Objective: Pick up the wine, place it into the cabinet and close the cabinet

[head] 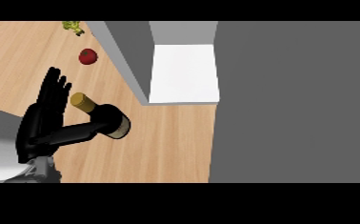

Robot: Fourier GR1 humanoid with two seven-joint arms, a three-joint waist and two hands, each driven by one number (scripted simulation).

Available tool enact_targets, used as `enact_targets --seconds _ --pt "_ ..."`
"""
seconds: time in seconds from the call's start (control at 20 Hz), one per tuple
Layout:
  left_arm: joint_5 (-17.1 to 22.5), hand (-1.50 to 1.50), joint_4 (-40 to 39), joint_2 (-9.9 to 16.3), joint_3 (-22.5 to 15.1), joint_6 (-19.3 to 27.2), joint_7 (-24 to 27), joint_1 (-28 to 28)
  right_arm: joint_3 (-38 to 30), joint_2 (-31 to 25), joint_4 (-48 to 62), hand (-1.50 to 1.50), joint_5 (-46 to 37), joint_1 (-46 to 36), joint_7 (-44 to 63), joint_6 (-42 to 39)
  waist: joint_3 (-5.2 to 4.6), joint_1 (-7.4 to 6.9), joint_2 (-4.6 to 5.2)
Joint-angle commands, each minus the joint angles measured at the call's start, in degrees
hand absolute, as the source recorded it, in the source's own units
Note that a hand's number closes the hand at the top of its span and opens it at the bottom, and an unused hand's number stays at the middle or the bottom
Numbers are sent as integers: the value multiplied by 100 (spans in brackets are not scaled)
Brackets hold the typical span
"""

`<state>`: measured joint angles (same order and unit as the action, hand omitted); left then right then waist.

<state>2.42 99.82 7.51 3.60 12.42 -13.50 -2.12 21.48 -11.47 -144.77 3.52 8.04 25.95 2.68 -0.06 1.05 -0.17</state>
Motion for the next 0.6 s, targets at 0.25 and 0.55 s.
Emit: enact_targets --seconds 0.25,0.55 --pt "275 -150 -1331 110 465 -372 885 -108 195 -115 -1494 -150 22 141 739 147 -4 4 1" --pt "282 -150 -1985 80 553 -445 1195 -335 100 -160 -1496 -150 36 310 670 154 1 -9 -1"
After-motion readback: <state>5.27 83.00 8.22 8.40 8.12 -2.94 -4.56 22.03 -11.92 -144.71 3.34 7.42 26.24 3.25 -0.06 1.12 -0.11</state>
